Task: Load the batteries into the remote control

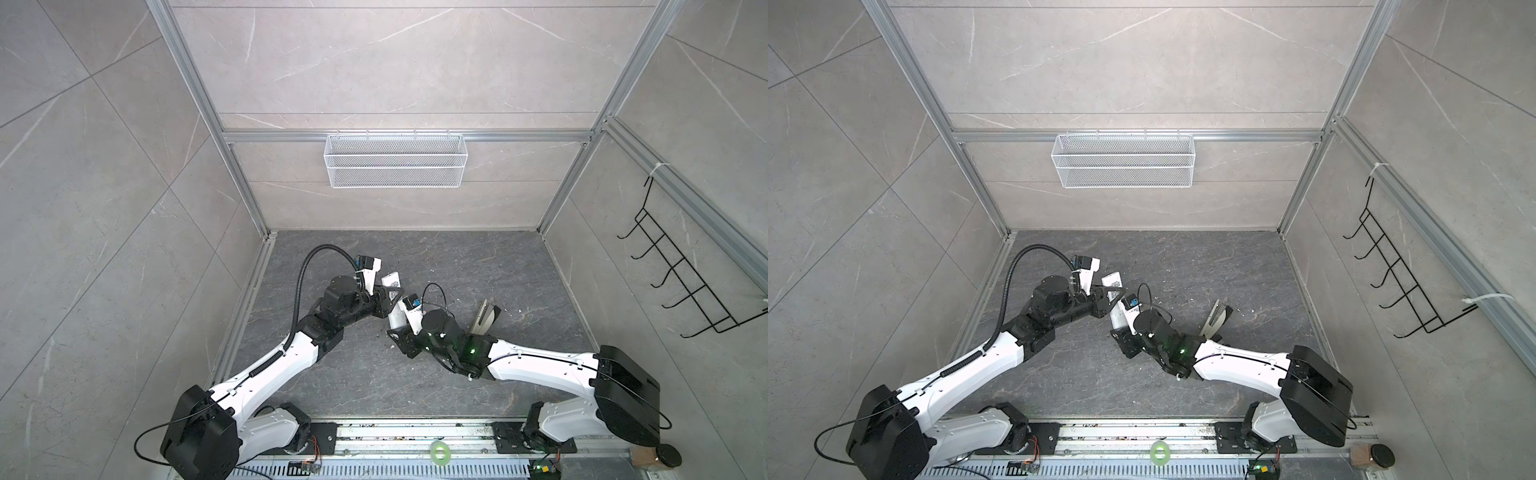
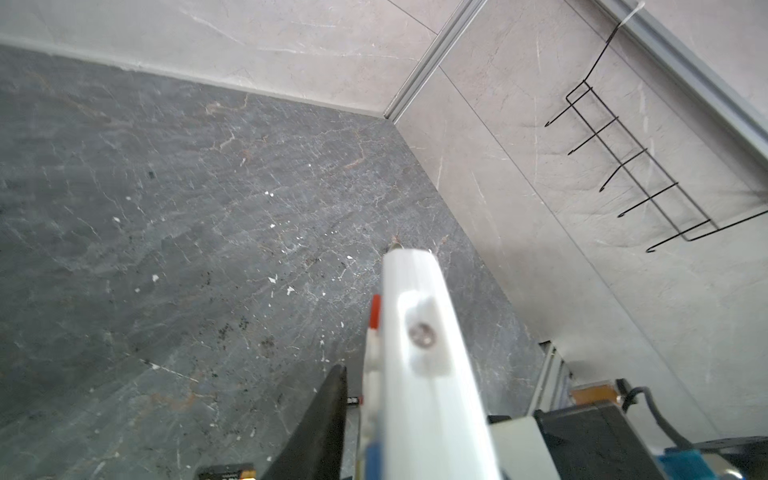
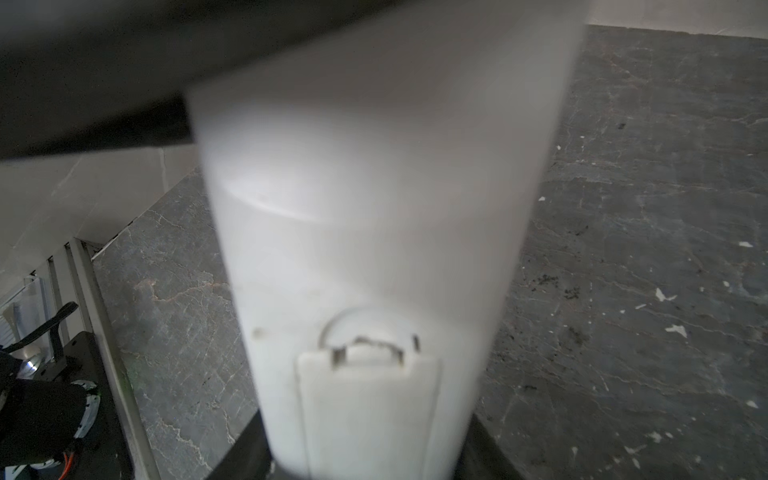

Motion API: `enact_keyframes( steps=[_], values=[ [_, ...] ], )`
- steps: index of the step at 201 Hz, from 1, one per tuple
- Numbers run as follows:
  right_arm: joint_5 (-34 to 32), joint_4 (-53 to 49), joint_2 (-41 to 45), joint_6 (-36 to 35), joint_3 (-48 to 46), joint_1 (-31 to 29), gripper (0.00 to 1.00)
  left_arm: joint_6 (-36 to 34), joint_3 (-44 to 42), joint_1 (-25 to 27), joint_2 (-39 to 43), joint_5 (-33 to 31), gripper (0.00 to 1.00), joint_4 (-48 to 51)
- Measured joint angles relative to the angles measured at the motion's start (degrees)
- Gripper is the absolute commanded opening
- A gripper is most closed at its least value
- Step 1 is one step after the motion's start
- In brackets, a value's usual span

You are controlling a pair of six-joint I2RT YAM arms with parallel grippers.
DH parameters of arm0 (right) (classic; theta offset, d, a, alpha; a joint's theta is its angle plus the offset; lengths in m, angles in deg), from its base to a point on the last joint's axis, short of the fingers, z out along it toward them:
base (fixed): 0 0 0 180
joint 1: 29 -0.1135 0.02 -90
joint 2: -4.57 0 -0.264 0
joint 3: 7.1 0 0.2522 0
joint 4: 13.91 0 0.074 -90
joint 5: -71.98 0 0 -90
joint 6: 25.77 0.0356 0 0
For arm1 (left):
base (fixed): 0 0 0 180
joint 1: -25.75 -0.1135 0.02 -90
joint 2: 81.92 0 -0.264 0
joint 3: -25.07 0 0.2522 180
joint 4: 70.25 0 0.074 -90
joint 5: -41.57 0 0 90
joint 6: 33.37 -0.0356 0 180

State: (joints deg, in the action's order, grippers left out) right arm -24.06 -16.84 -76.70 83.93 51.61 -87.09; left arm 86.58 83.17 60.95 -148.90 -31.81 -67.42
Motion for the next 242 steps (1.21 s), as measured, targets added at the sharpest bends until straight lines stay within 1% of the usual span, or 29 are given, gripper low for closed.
enact_keyframes(
  steps=[10, 18, 26, 31, 35, 46, 61, 62, 68, 84, 105, 129, 140, 163, 179, 206, 223, 242],
  values=[
    [-0.02, -0.13, -0.07, 0.15, 0.02, -0.02, 0.02, -0.33, -0.07, 0.04, 0.0, -0.09, 0.15, 0.0],
    [0.0, -0.17, -0.07, 0.15, 0.02, -0.02, 0.06, -0.5, -0.15, 0.07, 0.0, 0.02, 0.11, -0.04],
    [0.02, -0.2, -0.17, 0.15, 0.09, -0.02, 0.11, -0.57, -0.22, 0.07, 0.0, -0.07, 0.06, -0.13],
    [0.15, -0.17, -0.31, 0.15, 0.13, -0.04, 0.16, -0.57, -0.24, 0.07, 0.0, -0.02, 0.04, -0.11],
    [0.26, -0.2, -0.46, 0.13, 0.24, -0.02, 0.2, -0.61, -0.26, 0.04, 0.0, -0.07, 0.0, -0.07],
    [0.52, -0.39, -0.85, -0.11, 0.63, -0.02, 0.34, -0.79, -0.35, 0.0, 0.09, -0.07, 0.0, 0.13],
    [1.14, -1.22, -0.9, -1.4, 1.22, -0.04, 0.62, -1.29, -0.37, -0.09, 0.79, -0.11, 0.0, 0.92],
    [1.14, -1.22, -0.9, -1.4, 1.22, -0.04, 0.62, -1.29, -0.37, -0.09, 0.79, -0.11, 0.0, 0.92],
    [1.49, -1.46, -0.79, -2.67, 1.46, -0.2, 0.71, -1.42, -0.37, -0.09, 1.25, -0.11, 0.0, 1.36],
    [2.62, -3.63, 0.59, -7.21, 2.16, -1.77, 0.87, -2.78, -0.15, -0.09, 2.21, -0.11, 0.0, 4.07],
    [3.5, -7.39, 4.9, -13.0, 2.08, -3.72, 0.99, -4.87, 1.18, -0.22, 2.34, -0.09, 0.0, 9.22],
    [4.26, -8.41, 11.85, -18.43, 0.85, -5.55, 1.0, -6.91, 1.75, -1.18, 2.34, 0.59, 0.0, 13.7],
    [4.83, -8.52, 14.88, -21.33, 0.11, -6.6, 1.0, -7.56, 1.75, -2.21, 2.36, 2.01, 0.0, 15.63],
    [7.04, -9.2, 17.77, -27.56, -0.92, -8.79, 1.0, -8.31, 1.92, -3.87, 2.75, 5.46, 0.0, 19.26],
    [9.44, -10.21, 17.25, -32.17, -0.92, -9.57, 1.0, -8.24, 2.6, -5.31, 2.86, 8.39, 0.0, 21.7],
    [12.59, -11.96, 13.66, -39.1, 0.39, -9.68, 1.0, -6.75, 3.34, -9.03, 2.84, 15.98, 0.0, 23.28],
    [13.53, -13.22, 10.25, -42.6, 2.91, -9.68, 0.99, -5.92, 3.34, -10.84, 2.75, 20.0, 0.0, 23.85],
    [13.77, -12.74, 7.72, -45.55, 4.55, -9.68, 0.99, -5.68, 3.34, -11.52, 2.67, 23.12, 0.0, 24.98]
  ],
)
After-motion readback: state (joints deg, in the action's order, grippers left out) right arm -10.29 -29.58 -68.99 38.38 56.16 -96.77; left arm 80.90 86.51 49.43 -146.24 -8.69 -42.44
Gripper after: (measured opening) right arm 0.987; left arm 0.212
